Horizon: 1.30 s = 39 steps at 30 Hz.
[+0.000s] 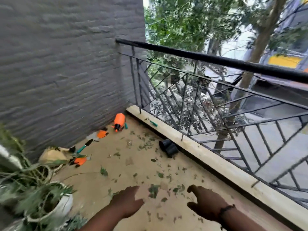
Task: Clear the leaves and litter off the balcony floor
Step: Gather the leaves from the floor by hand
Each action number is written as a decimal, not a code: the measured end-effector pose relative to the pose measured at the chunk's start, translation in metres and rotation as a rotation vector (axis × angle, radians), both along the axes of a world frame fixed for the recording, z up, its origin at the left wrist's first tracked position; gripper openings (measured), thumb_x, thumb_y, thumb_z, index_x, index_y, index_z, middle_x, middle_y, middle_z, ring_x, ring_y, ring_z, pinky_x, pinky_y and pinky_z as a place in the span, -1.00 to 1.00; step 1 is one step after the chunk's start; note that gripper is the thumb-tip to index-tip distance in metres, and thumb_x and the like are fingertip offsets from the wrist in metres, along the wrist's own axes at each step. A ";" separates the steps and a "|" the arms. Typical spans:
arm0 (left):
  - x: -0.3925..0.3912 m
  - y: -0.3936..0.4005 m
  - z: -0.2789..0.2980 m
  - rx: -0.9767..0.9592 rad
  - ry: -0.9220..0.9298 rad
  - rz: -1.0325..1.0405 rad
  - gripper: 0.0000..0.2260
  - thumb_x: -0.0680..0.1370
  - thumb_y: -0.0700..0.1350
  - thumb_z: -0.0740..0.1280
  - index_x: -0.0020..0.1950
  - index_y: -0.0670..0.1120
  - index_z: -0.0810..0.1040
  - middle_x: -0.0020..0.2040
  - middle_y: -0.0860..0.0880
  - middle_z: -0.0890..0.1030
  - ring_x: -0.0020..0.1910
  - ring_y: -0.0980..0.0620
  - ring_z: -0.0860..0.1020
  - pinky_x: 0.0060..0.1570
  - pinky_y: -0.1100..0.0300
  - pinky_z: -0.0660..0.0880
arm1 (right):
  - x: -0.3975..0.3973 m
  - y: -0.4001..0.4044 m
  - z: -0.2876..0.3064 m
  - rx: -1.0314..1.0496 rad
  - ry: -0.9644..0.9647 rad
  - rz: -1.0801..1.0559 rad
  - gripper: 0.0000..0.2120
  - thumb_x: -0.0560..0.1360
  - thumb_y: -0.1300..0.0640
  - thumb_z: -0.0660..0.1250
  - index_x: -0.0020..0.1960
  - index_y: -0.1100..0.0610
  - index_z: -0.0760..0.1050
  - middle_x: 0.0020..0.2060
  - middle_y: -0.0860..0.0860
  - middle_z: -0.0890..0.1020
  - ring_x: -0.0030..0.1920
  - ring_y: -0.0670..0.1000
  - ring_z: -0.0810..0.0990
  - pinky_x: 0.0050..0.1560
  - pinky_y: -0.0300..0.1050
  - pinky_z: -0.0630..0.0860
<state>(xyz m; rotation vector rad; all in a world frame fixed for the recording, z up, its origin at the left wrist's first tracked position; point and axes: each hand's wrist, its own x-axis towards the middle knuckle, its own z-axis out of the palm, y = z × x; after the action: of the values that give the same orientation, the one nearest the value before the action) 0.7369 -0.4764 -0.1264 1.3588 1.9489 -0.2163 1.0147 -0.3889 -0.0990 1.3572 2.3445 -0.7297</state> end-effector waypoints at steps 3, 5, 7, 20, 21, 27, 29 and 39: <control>-0.027 -0.001 -0.006 -0.013 0.030 0.061 -0.33 0.59 0.30 0.13 0.62 0.04 0.08 0.60 0.03 0.16 0.52 0.01 0.24 0.44 0.12 0.24 | -0.020 0.007 -0.012 0.013 -0.031 0.014 -0.49 0.55 -0.19 0.23 0.45 -0.11 0.25 0.36 -0.08 0.44 0.35 0.00 0.43 0.26 -0.11 0.38; -0.037 0.005 -0.011 -0.028 0.033 0.091 -0.33 0.59 0.31 0.13 0.61 0.05 0.08 0.59 0.05 0.17 0.50 0.02 0.28 0.43 0.10 0.27 | -0.026 0.019 -0.020 0.012 -0.050 0.035 -0.48 0.53 -0.20 0.24 0.45 -0.11 0.25 0.36 -0.08 0.44 0.36 0.01 0.42 0.28 -0.08 0.38; -0.044 0.013 -0.018 -0.057 0.030 0.110 -0.33 0.58 0.31 0.14 0.61 0.06 0.09 0.58 0.04 0.19 0.48 0.02 0.31 0.41 0.08 0.30 | -0.029 0.038 -0.028 0.000 -0.080 0.054 -0.47 0.52 -0.22 0.23 0.44 -0.12 0.24 0.35 -0.07 0.44 0.35 0.02 0.42 0.28 -0.06 0.40; -0.098 0.142 -0.008 -0.027 0.181 0.207 -0.33 0.59 0.30 0.13 0.61 0.04 0.07 0.58 0.00 0.20 0.51 -0.04 0.26 0.41 0.07 0.29 | -0.089 0.230 -0.043 0.067 -0.115 0.276 -0.50 0.54 -0.18 0.20 0.43 -0.05 0.27 0.33 -0.01 0.46 0.36 0.05 0.40 0.26 -0.04 0.43; -0.099 0.149 -0.008 -0.014 0.184 0.235 -0.34 0.60 0.30 0.14 0.61 0.05 0.07 0.58 0.00 0.20 0.51 -0.04 0.26 0.41 0.09 0.28 | -0.097 0.242 -0.041 0.074 -0.115 0.293 -0.50 0.55 -0.17 0.20 0.44 -0.05 0.26 0.33 0.00 0.45 0.36 0.05 0.40 0.26 -0.05 0.43; -0.123 0.162 -0.022 -0.095 0.095 0.336 -0.32 0.60 0.30 0.13 0.63 0.06 0.01 0.60 0.01 0.13 0.54 -0.04 0.20 0.44 0.07 0.22 | -0.148 0.294 -0.053 0.023 -0.123 0.367 -0.52 0.54 -0.18 0.21 0.41 -0.05 0.28 0.34 -0.01 0.46 0.35 0.05 0.41 0.27 -0.03 0.43; -0.140 0.161 -0.027 -0.136 0.085 0.364 -0.31 0.59 0.30 0.13 0.63 0.05 0.02 0.60 0.01 0.13 0.54 -0.04 0.19 0.44 0.08 0.22 | -0.164 0.302 -0.058 0.001 -0.145 0.392 -0.52 0.53 -0.18 0.22 0.39 -0.05 0.28 0.33 -0.01 0.46 0.34 0.05 0.42 0.28 -0.01 0.44; -0.292 0.231 -0.056 -0.119 0.074 0.362 -0.29 0.54 0.31 0.17 0.61 0.04 0.10 0.58 0.02 0.21 0.50 -0.01 0.28 0.42 0.11 0.27 | -0.283 0.360 -0.051 0.048 -0.175 0.314 -0.55 0.57 -0.15 0.21 0.40 0.00 0.33 0.35 0.01 0.45 0.36 0.05 0.41 0.27 -0.12 0.37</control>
<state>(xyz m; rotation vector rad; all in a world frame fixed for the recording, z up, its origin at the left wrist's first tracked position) 0.4454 -0.2450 -0.1827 0.9140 2.1663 -0.2056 0.7319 -0.0293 -0.1502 0.9907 2.3685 -0.4452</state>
